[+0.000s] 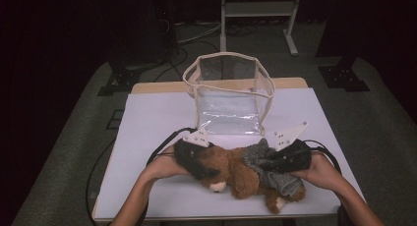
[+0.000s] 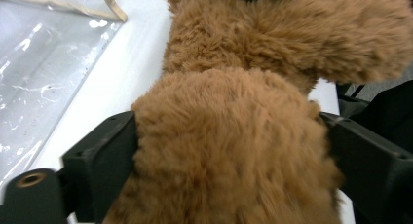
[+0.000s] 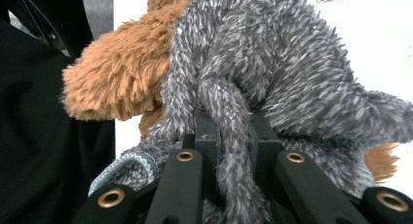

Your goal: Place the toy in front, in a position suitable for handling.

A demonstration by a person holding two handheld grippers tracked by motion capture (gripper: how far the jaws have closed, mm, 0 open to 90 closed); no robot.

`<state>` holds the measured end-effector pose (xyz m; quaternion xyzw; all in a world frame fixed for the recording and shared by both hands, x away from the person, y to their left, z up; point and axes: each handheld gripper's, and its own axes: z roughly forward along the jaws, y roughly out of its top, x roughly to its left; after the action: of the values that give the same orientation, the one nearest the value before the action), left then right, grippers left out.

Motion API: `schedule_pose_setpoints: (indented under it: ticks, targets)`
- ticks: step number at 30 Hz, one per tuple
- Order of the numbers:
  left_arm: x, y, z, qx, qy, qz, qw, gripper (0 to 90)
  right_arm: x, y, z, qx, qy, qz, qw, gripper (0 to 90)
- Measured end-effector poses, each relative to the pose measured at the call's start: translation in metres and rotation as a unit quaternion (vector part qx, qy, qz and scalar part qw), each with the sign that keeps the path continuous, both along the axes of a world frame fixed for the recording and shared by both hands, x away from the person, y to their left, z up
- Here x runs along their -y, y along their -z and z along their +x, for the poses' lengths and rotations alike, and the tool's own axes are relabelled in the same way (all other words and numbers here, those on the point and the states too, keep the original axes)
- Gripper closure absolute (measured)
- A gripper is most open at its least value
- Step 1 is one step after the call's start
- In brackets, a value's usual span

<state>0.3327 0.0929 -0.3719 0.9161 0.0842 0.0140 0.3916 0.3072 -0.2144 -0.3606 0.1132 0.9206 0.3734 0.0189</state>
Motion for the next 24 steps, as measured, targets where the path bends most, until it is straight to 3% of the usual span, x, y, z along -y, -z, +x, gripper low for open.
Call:
schedule_pose_setpoints:
  ticks: [6,7,9,11,13,17,22,24]
  targets:
    - [0.02,0.008,0.007,-0.016,0.002,0.041,0.999,8.8,0.006,0.0,0.006,-0.012,0.002,0.01,0.9999,78.0]
    - [0.023,0.009,0.008,-0.013,0.001,0.049,0.9987,12.6,0.007,-0.001,0.008,-0.013,0.003,0.011,0.9998,77.9]
    - [0.024,0.005,0.009,-0.01,0.001,0.059,0.9982,31.0,0.012,-0.002,0.015,-0.02,0.009,0.015,0.9996,77.8]
    - [0.022,0.0,0.011,0.005,-0.006,0.052,0.9986,44.8,0.016,-0.002,0.022,-0.033,0.016,0.026,0.999,77.7]
    - [0.02,-0.003,0.014,0.016,-0.019,0.037,0.999,51.2,0.02,-0.004,0.031,-0.042,0.024,0.035,0.9982,77.7]
    - [0.021,-0.009,0.024,0.031,-0.044,0.014,0.9985,54.2,0.024,-0.013,0.049,-0.035,0.042,0.034,0.9979,77.7]
    - [0.022,-0.023,0.036,0.075,-0.05,0.018,0.9957,54.1,0.019,-0.019,0.062,-0.029,0.043,0.025,0.9984,77.7]
    - [0.018,-0.026,0.04,0.084,-0.051,0.022,0.9949,53.8,0.018,-0.022,0.067,-0.028,0.04,0.026,0.9984,77.7]
